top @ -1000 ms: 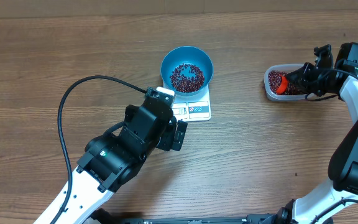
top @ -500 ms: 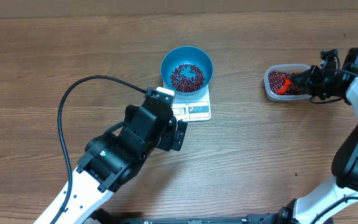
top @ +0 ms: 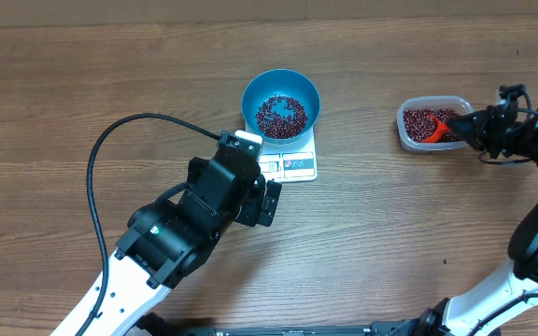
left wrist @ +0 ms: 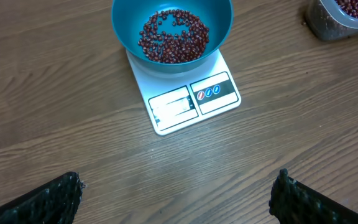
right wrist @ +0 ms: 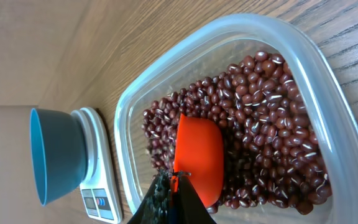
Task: Scoop item into bowl and weigh 150g on scale
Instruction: 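Drag the scoop through the beans toward the right to refill it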
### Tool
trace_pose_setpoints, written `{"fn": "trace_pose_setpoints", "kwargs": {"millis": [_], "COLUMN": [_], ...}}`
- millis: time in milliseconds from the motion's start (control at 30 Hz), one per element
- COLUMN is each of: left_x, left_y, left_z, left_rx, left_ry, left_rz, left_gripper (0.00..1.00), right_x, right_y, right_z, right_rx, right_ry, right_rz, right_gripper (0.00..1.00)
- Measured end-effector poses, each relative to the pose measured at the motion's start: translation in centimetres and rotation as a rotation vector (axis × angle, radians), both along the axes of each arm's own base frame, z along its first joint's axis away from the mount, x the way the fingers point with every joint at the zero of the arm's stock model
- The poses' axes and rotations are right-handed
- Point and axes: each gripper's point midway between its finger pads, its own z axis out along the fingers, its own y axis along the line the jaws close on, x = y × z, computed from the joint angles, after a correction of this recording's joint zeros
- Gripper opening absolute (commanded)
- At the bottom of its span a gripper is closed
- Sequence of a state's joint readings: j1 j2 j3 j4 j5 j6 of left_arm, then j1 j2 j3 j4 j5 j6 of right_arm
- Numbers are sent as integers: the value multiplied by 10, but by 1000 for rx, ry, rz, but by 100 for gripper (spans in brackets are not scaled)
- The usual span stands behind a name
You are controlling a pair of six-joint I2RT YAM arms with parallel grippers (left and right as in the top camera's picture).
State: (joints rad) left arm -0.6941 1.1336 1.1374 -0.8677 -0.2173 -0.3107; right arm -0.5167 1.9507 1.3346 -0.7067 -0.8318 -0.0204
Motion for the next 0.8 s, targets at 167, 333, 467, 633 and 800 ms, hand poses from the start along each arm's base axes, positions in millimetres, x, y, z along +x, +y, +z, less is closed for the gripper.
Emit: {"fn": "trace_pose_setpoints", "kwargs": {"millis": [167,333,467,633,800], "left_x": [0,0,0,0,0], "left_y": [0,0,0,0,0], "left_z": [0,0,0,0,0], "left_rx": [0,0,0,0,0], "left_ry": [0,0,0,0,0], "left_rz": [0,0,0,0,0], "left_gripper": [100,99,99,100,100], "right_x": [2,4,2,-1,-2], "right_y": [3,2,-6,-18,-21], "right_z": [4,9,13,19,25], "right_rx": [19,38,56,94,129], "right_ry": [-25,-52,-68,-92,-116], "right_rz": [12,15,-1,-27,-32], "right_gripper": [4,4,4,4,4]}}
